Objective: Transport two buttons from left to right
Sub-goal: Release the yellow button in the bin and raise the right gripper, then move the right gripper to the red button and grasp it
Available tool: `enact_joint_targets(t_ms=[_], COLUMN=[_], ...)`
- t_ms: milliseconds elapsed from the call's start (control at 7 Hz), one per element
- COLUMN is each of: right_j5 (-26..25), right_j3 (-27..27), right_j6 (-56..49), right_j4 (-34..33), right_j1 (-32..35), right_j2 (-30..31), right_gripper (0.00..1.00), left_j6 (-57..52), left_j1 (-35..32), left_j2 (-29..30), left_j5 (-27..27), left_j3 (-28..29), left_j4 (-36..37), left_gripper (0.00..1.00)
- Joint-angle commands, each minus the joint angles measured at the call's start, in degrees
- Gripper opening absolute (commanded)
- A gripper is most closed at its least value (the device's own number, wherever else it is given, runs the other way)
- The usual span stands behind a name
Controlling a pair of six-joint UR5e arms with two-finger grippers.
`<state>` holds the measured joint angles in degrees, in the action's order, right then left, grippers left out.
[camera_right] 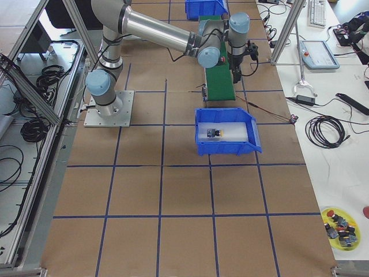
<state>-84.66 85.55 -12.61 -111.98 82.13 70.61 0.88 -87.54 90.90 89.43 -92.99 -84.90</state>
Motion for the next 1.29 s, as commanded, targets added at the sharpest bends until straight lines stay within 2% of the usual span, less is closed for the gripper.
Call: enact_joint_targets(t_ms=[0, 286, 571, 857, 1143], right_j5=[-2.2, -2.2, -1.7, -1.6, -1.9], right_j3=[0.4, 1.8, 4.0, 4.0, 3.3], right_j6=[11.2, 19.3, 20.5, 20.8, 20.9], right_j4=[3.5, 3.5, 2.6, 1.3, -2.7], right_j1=[5.2, 9.0, 10.3, 11.1, 11.6], right_j2=[1.5, 1.4, 0.9, 0.0, -3.4], right_gripper=[1.0, 1.0, 1.0, 1.0, 1.0], left_j6=[0.0, 0.0, 0.0, 0.0, 0.0], left_j1=[0.0, 0.0, 0.0, 0.0, 0.0], left_j2=[0.0, 0.0, 0.1, 0.0, 0.0], left_j5=[0.0, 0.0, 0.0, 0.0, 0.0], left_j3=[0.0, 0.0, 0.0, 0.0, 0.0], left_j4=[0.0, 0.0, 0.0, 0.0, 0.0], left_gripper=[1.0, 1.0, 1.0, 1.0, 1.0])
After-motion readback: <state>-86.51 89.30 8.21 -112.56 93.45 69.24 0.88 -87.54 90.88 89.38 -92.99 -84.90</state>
